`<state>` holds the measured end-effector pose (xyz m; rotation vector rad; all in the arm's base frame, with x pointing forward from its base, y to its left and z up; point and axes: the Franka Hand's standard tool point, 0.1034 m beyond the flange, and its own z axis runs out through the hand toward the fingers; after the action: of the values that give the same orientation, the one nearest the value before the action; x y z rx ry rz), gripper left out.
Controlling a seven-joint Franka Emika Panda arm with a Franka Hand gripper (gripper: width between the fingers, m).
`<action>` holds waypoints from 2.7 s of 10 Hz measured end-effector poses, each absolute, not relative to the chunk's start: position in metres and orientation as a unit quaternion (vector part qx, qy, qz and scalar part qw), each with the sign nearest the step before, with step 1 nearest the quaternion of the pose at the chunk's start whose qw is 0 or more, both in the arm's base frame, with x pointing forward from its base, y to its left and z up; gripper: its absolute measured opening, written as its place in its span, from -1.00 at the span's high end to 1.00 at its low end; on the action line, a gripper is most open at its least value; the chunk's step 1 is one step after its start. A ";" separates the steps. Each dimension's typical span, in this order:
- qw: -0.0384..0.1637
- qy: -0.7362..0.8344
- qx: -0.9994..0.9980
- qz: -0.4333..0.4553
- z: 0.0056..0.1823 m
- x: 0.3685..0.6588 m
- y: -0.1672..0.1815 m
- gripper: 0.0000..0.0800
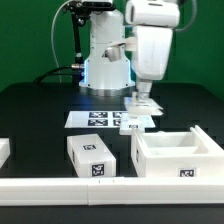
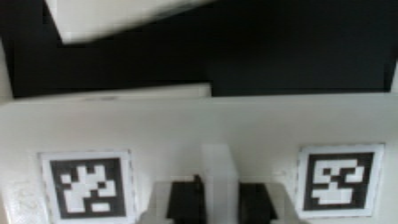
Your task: Assemble cabinet
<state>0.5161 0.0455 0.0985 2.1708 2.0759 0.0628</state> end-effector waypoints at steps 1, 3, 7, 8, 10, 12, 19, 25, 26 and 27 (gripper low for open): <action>0.068 0.690 0.720 0.019 0.098 0.516 0.042 0.84; 0.068 0.689 0.721 0.018 0.097 0.516 0.041 0.84; 0.065 0.647 0.760 -0.007 0.082 0.485 0.085 0.84; 0.063 0.649 0.758 -0.003 0.079 0.479 0.095 0.84; 0.063 0.649 0.759 -0.003 0.079 0.481 0.090 0.84; 0.069 0.702 0.708 -0.011 0.076 0.479 0.091 0.84; 0.059 0.711 0.700 -0.017 0.059 0.457 0.085 0.84; 0.058 0.712 0.699 -0.016 0.055 0.456 0.094 0.84; 0.058 0.713 0.699 -0.017 0.054 0.457 0.095 0.84; 0.058 0.713 0.698 -0.016 0.055 0.458 0.097 0.84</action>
Offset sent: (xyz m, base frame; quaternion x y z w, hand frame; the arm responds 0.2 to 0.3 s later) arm 0.0000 0.0000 0.0000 0.0000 0.0000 0.0000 1.0000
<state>0.4580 0.0966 0.0551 2.1153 2.1618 -0.0499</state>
